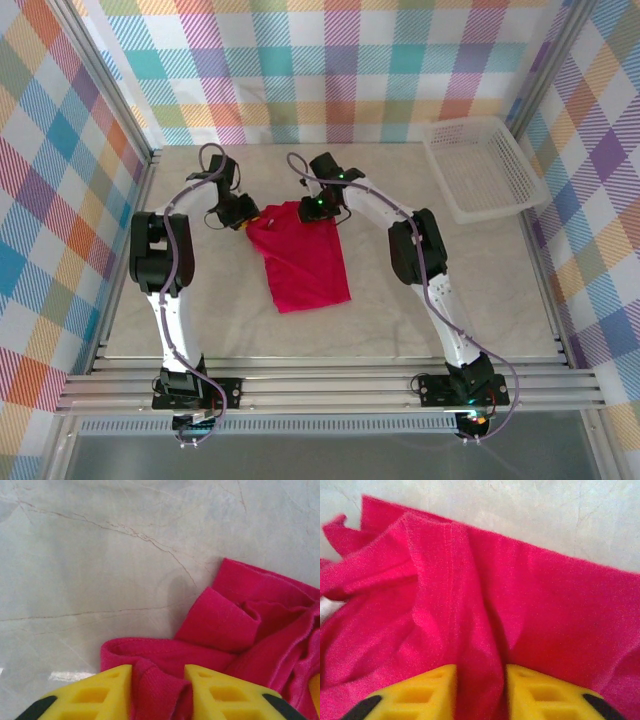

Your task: Fold the inside-out t-shirt

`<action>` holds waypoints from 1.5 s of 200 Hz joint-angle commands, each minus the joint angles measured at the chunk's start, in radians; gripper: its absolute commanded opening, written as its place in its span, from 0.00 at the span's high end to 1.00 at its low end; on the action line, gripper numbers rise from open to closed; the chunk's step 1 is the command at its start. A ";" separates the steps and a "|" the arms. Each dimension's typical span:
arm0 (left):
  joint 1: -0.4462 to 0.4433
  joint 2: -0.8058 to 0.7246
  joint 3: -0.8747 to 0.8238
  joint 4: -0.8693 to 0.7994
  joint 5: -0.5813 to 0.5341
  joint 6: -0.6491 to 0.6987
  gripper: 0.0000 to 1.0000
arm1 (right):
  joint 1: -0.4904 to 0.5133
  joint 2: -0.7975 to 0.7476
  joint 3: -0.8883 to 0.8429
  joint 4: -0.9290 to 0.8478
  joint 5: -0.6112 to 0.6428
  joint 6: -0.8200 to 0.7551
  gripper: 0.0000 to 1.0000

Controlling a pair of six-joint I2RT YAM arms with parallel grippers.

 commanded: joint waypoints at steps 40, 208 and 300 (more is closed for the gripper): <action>-0.012 -0.056 0.043 -0.040 -0.031 0.000 0.83 | 0.006 -0.142 -0.048 0.001 0.100 -0.027 1.00; -0.127 0.043 0.238 -0.125 -0.154 -0.001 0.71 | -0.057 -0.262 -0.375 0.133 0.195 0.027 0.63; -0.022 -0.267 -0.239 0.108 0.227 -0.019 0.25 | -0.141 -0.350 -0.450 0.142 -0.107 0.134 0.10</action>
